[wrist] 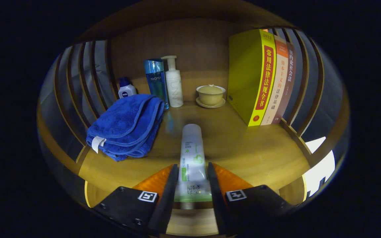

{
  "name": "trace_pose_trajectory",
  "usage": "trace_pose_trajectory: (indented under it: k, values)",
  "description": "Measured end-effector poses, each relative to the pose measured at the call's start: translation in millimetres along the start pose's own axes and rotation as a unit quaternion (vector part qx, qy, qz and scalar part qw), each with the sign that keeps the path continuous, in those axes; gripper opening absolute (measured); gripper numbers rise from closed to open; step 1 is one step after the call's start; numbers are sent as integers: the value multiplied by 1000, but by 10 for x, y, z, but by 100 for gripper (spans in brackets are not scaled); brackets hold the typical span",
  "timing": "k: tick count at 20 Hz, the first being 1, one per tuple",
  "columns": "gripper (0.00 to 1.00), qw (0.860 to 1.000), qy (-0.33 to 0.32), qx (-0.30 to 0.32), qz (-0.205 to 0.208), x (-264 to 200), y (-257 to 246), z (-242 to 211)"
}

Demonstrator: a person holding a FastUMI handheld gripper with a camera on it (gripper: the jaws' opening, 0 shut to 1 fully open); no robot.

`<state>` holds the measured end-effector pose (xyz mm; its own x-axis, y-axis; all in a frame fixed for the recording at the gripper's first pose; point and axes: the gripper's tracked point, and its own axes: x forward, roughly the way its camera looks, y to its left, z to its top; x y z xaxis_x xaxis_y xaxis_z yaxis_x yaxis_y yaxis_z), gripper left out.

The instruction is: Pull open the drawer, take out the items inside it, and place them on the countertop above the cabinet.

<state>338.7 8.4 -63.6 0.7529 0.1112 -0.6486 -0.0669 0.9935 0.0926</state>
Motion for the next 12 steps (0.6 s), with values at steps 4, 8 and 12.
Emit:
trace_pose_trajectory:
  k: [4, 8, 12]
  values:
    - [92, 999, -53, -2, 7, -298, 21, 152]
    - [92, 988, -145, -38, 36, -1021, 240, 313]
    - [91, 976, -201, -73, 44, -1600, 361, 138]
